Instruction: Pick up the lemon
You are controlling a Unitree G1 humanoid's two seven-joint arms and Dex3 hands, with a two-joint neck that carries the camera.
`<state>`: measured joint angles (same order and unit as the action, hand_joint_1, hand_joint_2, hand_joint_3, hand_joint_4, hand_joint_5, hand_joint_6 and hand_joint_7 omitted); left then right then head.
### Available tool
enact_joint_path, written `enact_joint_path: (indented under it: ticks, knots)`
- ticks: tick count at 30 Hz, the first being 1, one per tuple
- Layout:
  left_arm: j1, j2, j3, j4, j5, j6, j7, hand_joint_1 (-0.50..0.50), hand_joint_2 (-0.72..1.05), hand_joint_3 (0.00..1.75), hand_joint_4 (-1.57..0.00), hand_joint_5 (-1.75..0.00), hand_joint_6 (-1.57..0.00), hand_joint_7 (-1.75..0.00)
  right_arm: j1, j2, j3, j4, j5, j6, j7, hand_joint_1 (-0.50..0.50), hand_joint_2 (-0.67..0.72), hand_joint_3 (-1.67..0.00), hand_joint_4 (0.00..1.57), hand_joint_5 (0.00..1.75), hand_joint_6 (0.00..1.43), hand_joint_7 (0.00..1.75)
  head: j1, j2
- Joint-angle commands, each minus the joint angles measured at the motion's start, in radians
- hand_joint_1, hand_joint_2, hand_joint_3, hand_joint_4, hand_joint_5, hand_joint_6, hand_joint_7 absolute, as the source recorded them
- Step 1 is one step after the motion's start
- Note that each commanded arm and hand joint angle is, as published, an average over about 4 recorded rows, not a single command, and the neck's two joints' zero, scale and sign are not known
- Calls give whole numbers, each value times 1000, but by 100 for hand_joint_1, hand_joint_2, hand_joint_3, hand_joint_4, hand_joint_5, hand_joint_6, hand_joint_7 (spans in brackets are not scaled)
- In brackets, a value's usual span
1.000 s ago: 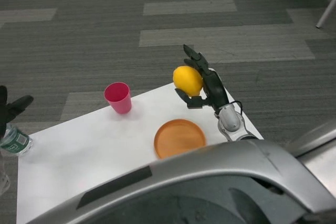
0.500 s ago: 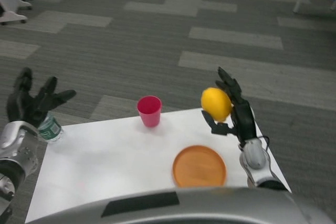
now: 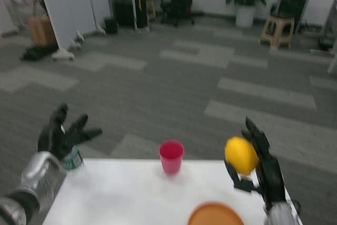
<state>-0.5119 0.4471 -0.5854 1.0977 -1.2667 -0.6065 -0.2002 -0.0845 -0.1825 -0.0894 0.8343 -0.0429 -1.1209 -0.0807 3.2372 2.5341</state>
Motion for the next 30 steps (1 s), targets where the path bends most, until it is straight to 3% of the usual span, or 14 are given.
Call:
enact_joint_path:
  ticks: [1,3,7,30]
  knots:
    - [3,12,11,-4,6,-12,-1,50,96,7,-4,0,0,0,-24,-3,-1,-11,11,-6,-7,-12,-60,-95,0,87,0,16,2,37]
    - [3,12,12,-4,6,-12,-1,50,96,9,-4,0,0,0,-24,-3,0,-11,11,-5,-7,-12,-60,-95,0,87,0,17,1,27]
    - [3,10,12,-4,6,-13,-1,50,96,9,-4,0,0,0,-24,-3,0,-11,11,-5,-8,-12,-62,-95,0,87,0,16,-6,149]
    - [4,10,18,-3,6,-16,-1,50,96,3,-4,0,0,0,-26,-3,-1,-8,11,-4,-8,-12,-60,-95,0,84,0,14,-3,110]
